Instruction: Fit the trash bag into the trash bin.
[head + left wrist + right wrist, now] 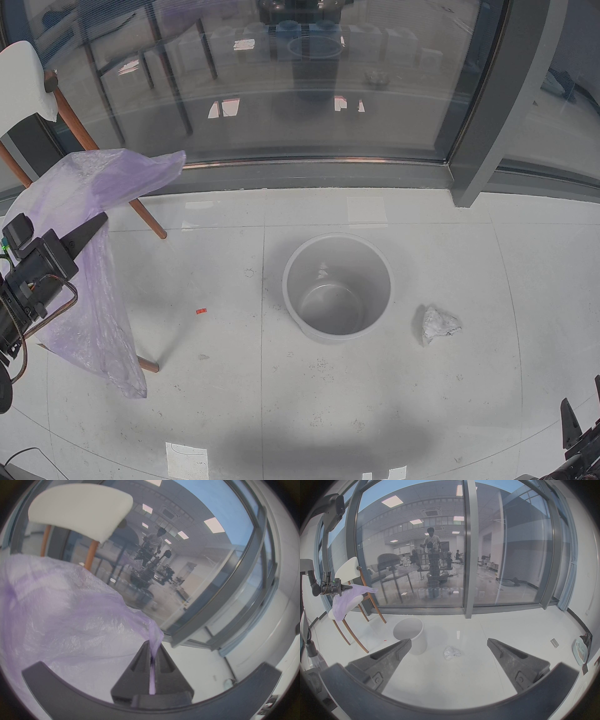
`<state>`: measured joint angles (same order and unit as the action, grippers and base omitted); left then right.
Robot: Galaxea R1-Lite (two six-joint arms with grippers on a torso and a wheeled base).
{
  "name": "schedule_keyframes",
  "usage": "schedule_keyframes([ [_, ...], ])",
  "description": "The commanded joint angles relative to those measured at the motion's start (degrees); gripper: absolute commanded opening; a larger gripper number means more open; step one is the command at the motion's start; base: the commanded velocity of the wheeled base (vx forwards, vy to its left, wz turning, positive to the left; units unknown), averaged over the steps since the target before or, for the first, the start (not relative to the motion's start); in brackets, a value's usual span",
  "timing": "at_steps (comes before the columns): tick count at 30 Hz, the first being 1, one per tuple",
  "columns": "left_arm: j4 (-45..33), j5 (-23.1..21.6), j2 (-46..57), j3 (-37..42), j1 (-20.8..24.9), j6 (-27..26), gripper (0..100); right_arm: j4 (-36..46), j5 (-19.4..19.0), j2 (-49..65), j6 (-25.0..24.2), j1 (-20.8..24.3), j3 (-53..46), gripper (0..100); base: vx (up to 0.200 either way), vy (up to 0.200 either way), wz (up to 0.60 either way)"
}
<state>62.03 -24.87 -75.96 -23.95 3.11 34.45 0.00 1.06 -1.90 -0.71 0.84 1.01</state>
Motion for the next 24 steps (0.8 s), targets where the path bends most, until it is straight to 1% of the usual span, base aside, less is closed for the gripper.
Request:
schedule_keyframes([
  [1, 2.2, -2.9, 0.0, -0.1, 10.0, 6.9, 0, 0.0, 0.0, -0.5, 0.0, 0.2, -0.9, 100, 0.0, 0.0, 0.0],
  [3, 2.1, -5.5, 0.2, 0.0, 12.2, 9.1, 0, 0.0, 0.0, -0.6, 0.0, 0.3, -0.9, 100, 0.0, 0.0, 0.0],
  [5, 2.1, -8.1, 0.2, 0.0, 13.2, 10.7, 0, 0.0, 0.0, -0.9, 0.0, 0.4, -0.9, 100, 0.0, 0.0, 0.0],
  [6, 2.2, -11.4, 0.1, 0.0, 13.5, 12.3, 0, 0.0, 0.0, -1.2, 0.0, 0.5, -1.0, 100, 0.0, 0.0, 0.0],
  [9, 2.2, -17.6, 0.1, -1.0, 13.9, 14.4, 0, 0.0, 0.0, -1.5, 0.0, 0.8, -1.0, 100, 0.0, 0.0, 0.0],
  [11, 2.2, -20.9, 0.0, -1.1, 14.9, 16.1, 0, 0.0, 0.0, -1.5, 0.0, 0.9, -0.9, 100, 0.0, 0.0, 0.0],
  [13, 2.2, -23.0, 0.0, -1.0, 16.0, 17.3, 0, 0.0, 0.0, -1.5, 0.0, 0.9, -1.0, 100, 0.0, 0.0, 0.0],
  [16, 2.3, -24.8, -0.9, -2.4, 17.4, 17.7, 0, 0.0, 0.0, -1.5, 0.0, 0.9, -1.0, 100, 0.0, 0.0, 0.0],
  [21, 2.3, -24.7, -3.2, -6.6, 17.5, 17.7, 0, 0.0, 0.0, -1.5, -0.1, 0.9, -1.0, 100, 0.0, 0.0, 0.0],
  [24, 2.3, -24.6, -3.3, -6.7, 17.5, 17.6, 0, 0.0, 0.0, -1.5, 0.0, 0.9, -1.0, 100, 0.0, 0.0, 0.0],
])
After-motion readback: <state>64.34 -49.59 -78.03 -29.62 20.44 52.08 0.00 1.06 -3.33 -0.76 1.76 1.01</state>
